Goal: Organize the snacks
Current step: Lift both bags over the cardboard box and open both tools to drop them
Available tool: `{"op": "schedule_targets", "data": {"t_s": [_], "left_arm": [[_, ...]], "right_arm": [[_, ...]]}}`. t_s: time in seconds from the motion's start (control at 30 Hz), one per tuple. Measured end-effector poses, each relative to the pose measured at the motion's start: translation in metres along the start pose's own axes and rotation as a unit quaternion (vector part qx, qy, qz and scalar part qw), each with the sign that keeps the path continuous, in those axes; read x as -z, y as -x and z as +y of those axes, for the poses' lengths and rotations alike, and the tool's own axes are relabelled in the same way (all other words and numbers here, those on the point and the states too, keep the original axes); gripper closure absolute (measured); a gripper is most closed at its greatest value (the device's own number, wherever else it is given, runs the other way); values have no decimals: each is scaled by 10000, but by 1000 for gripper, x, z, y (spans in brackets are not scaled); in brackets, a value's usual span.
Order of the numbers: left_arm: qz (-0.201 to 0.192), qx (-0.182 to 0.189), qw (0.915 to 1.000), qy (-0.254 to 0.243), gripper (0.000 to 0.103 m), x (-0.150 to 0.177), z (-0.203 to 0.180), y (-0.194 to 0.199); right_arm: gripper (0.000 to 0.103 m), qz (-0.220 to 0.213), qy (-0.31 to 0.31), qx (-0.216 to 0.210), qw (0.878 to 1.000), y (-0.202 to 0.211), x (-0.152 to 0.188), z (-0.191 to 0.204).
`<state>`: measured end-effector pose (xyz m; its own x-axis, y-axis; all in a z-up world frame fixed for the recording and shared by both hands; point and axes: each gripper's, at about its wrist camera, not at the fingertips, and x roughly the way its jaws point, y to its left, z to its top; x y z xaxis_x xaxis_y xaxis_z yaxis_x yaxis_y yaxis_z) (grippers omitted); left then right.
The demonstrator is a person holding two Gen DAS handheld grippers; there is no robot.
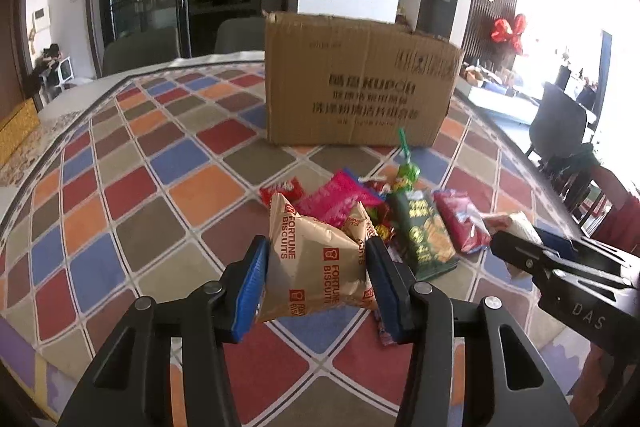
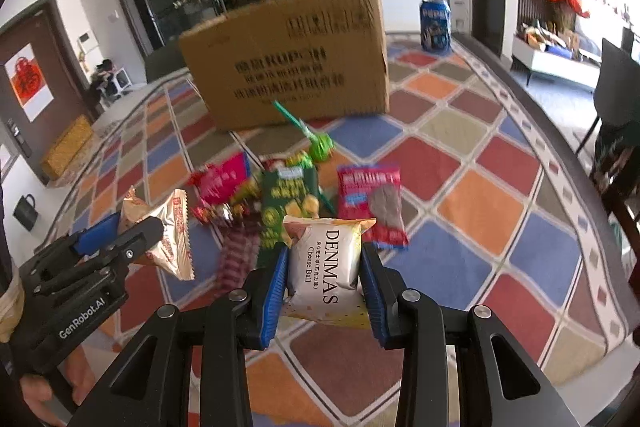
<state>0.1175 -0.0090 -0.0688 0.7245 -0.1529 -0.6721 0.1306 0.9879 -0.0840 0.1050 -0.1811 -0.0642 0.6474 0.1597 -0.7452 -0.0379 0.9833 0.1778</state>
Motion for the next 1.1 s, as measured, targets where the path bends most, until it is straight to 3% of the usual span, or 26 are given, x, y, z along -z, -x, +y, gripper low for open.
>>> {"op": "schedule_targets", "data": {"t_s": [0.43,0.9,1.1], "left_arm": [[-454,64,9989,77,55,-48,6,11],[-1089,62,9937,-251,55,-141,4,24],[-1054,-2,9934,-442,55,-175,2,12]], "right_arm": [[66,-704,329,-233,9967,15,-55,12],[66,-1224,676,-485,9890,28,-143,23],[66,-1363,902,-475,9854,31,-181,27]]}}
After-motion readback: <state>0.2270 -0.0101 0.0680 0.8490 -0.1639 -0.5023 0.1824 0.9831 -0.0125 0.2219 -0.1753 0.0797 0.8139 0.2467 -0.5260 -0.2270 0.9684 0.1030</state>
